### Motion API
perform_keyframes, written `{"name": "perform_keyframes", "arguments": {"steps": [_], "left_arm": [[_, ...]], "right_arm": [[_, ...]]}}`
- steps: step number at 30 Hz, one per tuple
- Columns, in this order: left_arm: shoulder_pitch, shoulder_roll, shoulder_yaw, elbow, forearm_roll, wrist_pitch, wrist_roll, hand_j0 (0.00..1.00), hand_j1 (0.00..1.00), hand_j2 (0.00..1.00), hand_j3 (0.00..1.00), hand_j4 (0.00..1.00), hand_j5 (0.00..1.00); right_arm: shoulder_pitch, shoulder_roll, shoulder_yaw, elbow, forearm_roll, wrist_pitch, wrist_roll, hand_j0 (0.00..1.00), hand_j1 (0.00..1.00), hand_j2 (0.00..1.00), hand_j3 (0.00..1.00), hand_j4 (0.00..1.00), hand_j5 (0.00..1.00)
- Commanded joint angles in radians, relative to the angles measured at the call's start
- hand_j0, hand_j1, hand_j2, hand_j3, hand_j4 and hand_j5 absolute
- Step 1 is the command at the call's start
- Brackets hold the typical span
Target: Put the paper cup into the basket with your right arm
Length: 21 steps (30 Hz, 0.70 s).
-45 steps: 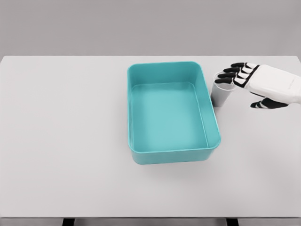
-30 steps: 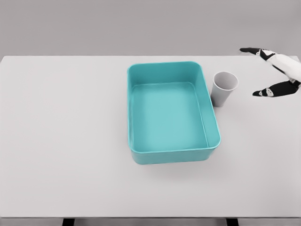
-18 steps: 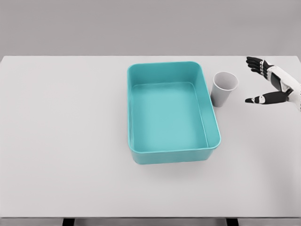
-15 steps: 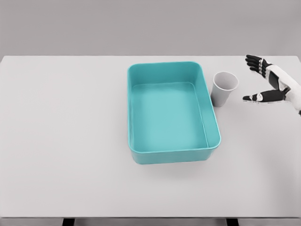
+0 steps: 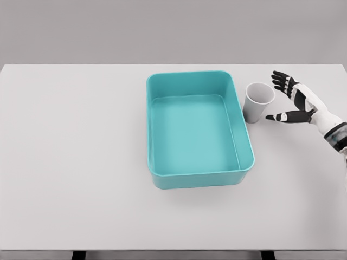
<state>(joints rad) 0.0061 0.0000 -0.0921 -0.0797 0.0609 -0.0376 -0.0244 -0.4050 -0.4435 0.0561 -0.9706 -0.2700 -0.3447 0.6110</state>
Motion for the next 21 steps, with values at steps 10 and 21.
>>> {"name": "perform_keyframes", "arguments": {"steps": [10, 21], "left_arm": [[0.0, 0.0, 0.0, 0.0, 0.0, -0.001, 0.0, 1.0, 1.0, 1.0, 1.0, 1.0, 1.0], [0.0, 0.0, 0.0, 0.0, 0.0, -0.001, 0.0, 1.0, 1.0, 1.0, 1.0, 1.0, 1.0]], "right_arm": [[0.002, 0.046, 0.033, 0.0, -0.054, 0.047, 0.0, 1.0, 1.0, 1.0, 1.0, 1.0, 1.0], [0.002, 0.065, 0.054, 0.012, -0.054, 0.047, 0.0, 1.0, 1.0, 1.0, 1.0, 1.0, 1.0]]}}
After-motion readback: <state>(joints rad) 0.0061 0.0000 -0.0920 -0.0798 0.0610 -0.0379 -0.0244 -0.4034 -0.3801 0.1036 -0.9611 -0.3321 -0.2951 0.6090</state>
